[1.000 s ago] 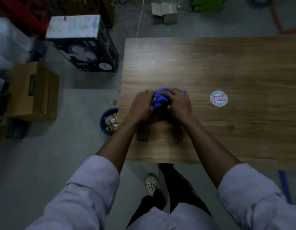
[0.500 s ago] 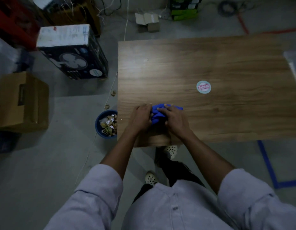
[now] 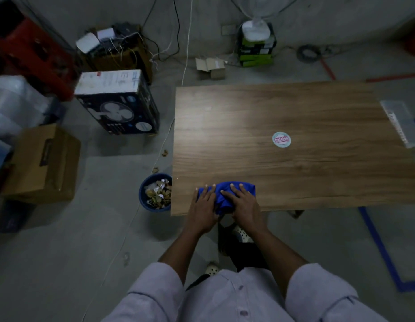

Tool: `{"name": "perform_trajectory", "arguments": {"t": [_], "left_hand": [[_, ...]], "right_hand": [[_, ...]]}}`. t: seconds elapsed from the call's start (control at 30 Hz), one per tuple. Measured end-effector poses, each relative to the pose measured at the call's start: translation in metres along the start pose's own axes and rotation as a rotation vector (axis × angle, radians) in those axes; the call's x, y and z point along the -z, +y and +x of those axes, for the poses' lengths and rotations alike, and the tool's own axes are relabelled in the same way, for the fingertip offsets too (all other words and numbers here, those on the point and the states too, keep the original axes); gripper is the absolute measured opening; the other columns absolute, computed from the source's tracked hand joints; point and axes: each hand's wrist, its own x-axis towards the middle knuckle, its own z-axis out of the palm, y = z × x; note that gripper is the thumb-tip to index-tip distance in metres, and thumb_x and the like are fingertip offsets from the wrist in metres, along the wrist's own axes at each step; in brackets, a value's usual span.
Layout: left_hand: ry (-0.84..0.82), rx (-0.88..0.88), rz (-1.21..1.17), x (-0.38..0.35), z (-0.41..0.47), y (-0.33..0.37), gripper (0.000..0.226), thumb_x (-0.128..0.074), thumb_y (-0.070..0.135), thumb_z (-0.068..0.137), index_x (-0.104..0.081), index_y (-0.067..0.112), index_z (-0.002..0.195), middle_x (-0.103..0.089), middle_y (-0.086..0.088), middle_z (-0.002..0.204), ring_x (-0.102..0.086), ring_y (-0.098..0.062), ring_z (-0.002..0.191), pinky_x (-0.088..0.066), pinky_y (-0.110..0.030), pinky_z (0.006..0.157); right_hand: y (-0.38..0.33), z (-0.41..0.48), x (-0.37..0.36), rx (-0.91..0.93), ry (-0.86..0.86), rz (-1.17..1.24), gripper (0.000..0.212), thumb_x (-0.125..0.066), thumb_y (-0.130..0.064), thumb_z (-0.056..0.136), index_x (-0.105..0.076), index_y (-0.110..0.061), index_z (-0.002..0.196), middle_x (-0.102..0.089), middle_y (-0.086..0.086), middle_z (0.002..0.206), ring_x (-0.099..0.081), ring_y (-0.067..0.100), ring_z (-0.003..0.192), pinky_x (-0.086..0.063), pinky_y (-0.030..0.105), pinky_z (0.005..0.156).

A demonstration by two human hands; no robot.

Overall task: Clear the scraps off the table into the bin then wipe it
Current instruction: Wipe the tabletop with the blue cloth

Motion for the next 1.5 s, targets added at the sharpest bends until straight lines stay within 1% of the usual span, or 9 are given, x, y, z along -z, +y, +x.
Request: {"name": "perform_trajectory", "arguments": {"t": [0.4,0.5,0.6,0.8,0.93,1.03,1.23,1.33,1.5], "left_hand": [[-0.143,-0.015,-0.054,-0.006,-0.051,0.003,0.067,-0.050,0.021,0.100,-0.023,0.005,0.159,-0.029,-0.011,0.165,-0.022,-0.027,0.154,-0.005,-0.037,0.125],[-0.311,0.045,-0.315,0.011,-0.062,0.004,0.029,-0.059,0.018,0.098,-0.058,0.010,0.126,-0.064,-0.013,0.120,-0.060,-0.030,0.112,-0.044,-0.031,0.085],[-0.365,0.191,-0.779,0.034,-0.066,-0.003,0.003,-0.066,0.018,0.098,-0.064,0.017,0.096,-0.065,-0.006,0.089,-0.060,-0.020,0.077,-0.048,-0.028,0.066],[0.161,0.476,-1.270,0.089,-0.015,-0.012,0.061,-0.069,0.071,0.081,-0.053,0.033,0.126,-0.060,0.004,0.128,-0.063,-0.025,0.113,-0.061,-0.056,0.080],[-0.008,0.703,-1.503,0.091,0.027,-0.029,0.068,-0.059,0.067,0.091,-0.054,0.011,0.130,-0.058,0.001,0.101,-0.066,-0.018,0.085,-0.062,-0.053,0.074],[-0.003,0.828,-1.248,0.065,0.043,-0.042,0.053,-0.050,0.065,0.092,-0.063,0.014,0.097,-0.067,-0.010,0.097,-0.069,-0.024,0.082,-0.058,-0.050,0.080],[0.372,0.812,-0.422,0.034,0.018,-0.053,0.031,-0.058,0.015,0.098,-0.060,0.003,0.126,-0.051,-0.023,0.135,-0.043,-0.039,0.127,-0.039,-0.046,0.103],[0.372,0.700,-0.413,0.014,0.004,-0.069,0.045,-0.060,0.011,0.097,-0.054,0.008,0.141,-0.051,-0.019,0.139,-0.043,-0.036,0.128,-0.038,-0.046,0.105],[0.361,0.631,-0.777,-0.001,-0.005,-0.073,0.058,-0.046,0.013,0.105,-0.029,0.021,0.159,-0.038,-0.001,0.161,-0.042,-0.019,0.143,-0.039,-0.038,0.113]], "right_hand": [[-0.004,-0.052,-0.012,0.042,-0.078,-0.023,0.060,-0.066,-0.021,0.057,-0.076,-0.022,0.116,-0.070,0.014,0.124,-0.066,0.046,0.112,-0.058,0.051,0.083],[-0.018,-0.070,0.010,0.033,-0.156,0.046,0.060,-0.069,-0.013,0.067,-0.069,-0.026,0.126,-0.066,0.008,0.133,-0.061,0.037,0.123,-0.052,0.043,0.097],[-0.033,-0.078,0.039,-0.033,-0.135,0.196,0.066,-0.053,-0.017,0.065,-0.067,-0.027,0.129,-0.069,0.003,0.126,-0.064,0.029,0.113,-0.048,0.034,0.092],[-0.050,-0.031,0.082,-0.214,0.231,0.334,0.040,-0.067,-0.022,0.088,-0.066,-0.023,0.129,-0.073,0.012,0.111,-0.066,0.037,0.101,-0.047,0.037,0.078],[-0.057,-0.005,0.081,-0.162,0.353,0.219,0.052,-0.070,-0.027,0.088,-0.059,-0.022,0.138,-0.065,0.009,0.123,-0.064,0.036,0.099,-0.051,0.039,0.073],[-0.049,0.007,0.062,-0.140,0.126,-0.029,0.060,-0.064,-0.046,0.090,-0.051,-0.023,0.144,-0.053,0.006,0.140,-0.057,0.031,0.117,-0.050,0.040,0.084],[-0.029,0.034,0.022,0.115,0.005,-0.074,0.067,-0.047,-0.058,0.095,-0.040,-0.026,0.153,-0.033,0.004,0.162,-0.037,0.029,0.144,-0.037,0.046,0.107],[-0.019,0.045,0.003,0.321,-0.140,-0.090,0.068,-0.041,-0.055,0.100,-0.020,-0.031,0.161,-0.006,-0.003,0.170,-0.002,0.023,0.157,-0.018,0.055,0.122],[0.008,0.057,0.001,0.241,-0.108,-0.183,0.064,-0.032,-0.052,0.105,-0.013,-0.030,0.161,-0.002,-0.006,0.170,0.002,0.021,0.156,-0.018,0.054,0.122]]}}
